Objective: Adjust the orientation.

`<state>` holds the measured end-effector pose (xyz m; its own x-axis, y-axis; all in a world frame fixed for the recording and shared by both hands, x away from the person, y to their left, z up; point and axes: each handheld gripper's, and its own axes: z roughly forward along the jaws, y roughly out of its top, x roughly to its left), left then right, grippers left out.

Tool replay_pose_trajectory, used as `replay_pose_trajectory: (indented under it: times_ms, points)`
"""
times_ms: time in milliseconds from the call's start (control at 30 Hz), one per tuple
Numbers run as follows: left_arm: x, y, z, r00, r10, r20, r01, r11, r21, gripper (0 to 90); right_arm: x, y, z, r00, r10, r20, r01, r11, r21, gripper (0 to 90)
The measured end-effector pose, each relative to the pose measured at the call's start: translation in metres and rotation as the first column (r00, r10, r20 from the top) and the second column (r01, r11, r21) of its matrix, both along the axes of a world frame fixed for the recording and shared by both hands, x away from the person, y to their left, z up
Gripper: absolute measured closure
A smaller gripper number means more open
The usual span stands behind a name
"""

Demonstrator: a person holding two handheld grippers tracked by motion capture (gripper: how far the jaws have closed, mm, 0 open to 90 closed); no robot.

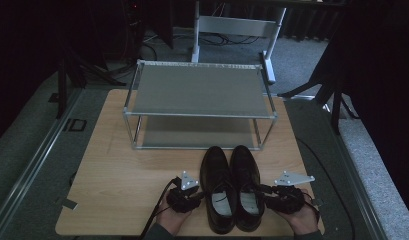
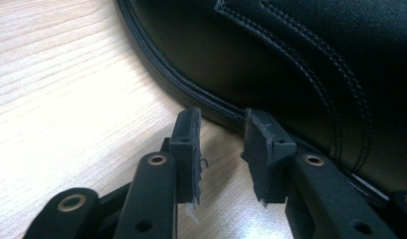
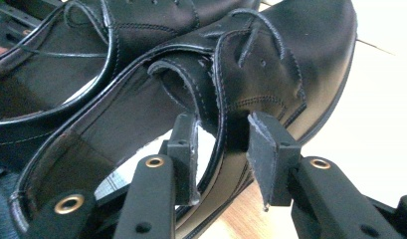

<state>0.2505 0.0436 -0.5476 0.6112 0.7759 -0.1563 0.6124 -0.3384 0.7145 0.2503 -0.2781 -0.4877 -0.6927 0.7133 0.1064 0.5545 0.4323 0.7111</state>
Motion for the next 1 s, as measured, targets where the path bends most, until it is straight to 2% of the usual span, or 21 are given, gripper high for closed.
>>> replay_pose_trajectory:
  times_ms: [167,267,433,500,667,733,867,900,933,1000]
  points:
    - [0.002,0.005,0.0,0.9999,-0.015,-0.006,0.015,0.9998,-0.017,59.2,-0.005,0.004,0.005,0.9991,-0.038,0.019,0.038,0.999,-0.013,60.8]
    - [0.001,0.008,0.003,0.9998,-0.019,0.009,0.019,0.9997,-0.013,57.5,-0.009,0.006,0.01,0.9966,-0.07,0.045,0.07,0.997,-0.018,57.6]
    - [-0.001,0.014,0.007,0.9996,-0.019,0.023,0.02,0.9997,-0.012,56.3,-0.017,0.008,0.019,0.9893,-0.131,0.065,0.13,0.991,0.011,56.4]
    - [-0.003,0.015,0.009,0.9993,-0.027,0.025,0.027,0.9995,-0.014,55.9,-0.023,0.012,0.022,0.988,-0.142,0.061,0.141,0.99,0.019,56.4]
    - [-0.01,0.014,0.009,0.9982,-0.056,0.022,0.056,0.9983,-0.014,55.9,-0.028,0.019,0.023,0.9835,-0.174,0.048,0.174,0.985,0.001,55.9]
    - [-0.018,0.011,0.01,0.9949,-0.099,0.019,0.099,0.995,-0.01,55.9,-0.031,0.018,0.022,0.9797,-0.196,0.043,0.196,0.981,-0.002,55.5]
    - [-0.029,0.006,0.01,0.9863,-0.165,0.01,0.165,0.9863,-0.005,56.6,-0.035,0.017,0.023,0.9796,-0.196,0.044,0.196,0.981,0.003,54.4]
    - [-0.029,0.006,0.01,0.9863,-0.165,0.01,0.165,0.9863,-0.005,56.9,-0.035,0.017,0.023,0.9796,-0.196,0.044,0.196,0.981,0.003,54.4]
    - [-0.032,0.003,0.01,0.9824,-0.187,0.011,0.187,0.9824,-0.001,56.9,-0.036,0.016,0.024,0.9798,-0.195,0.045,0.195,0.981,0.008,54.5]
    - [-0.034,0.001,0.01,0.982,-0.188,0.019,0.188,0.9822,0.009,58.8,-0.038,0.016,0.027,0.9807,-0.19,0.047,0.189,0.982,0.016,54.4]
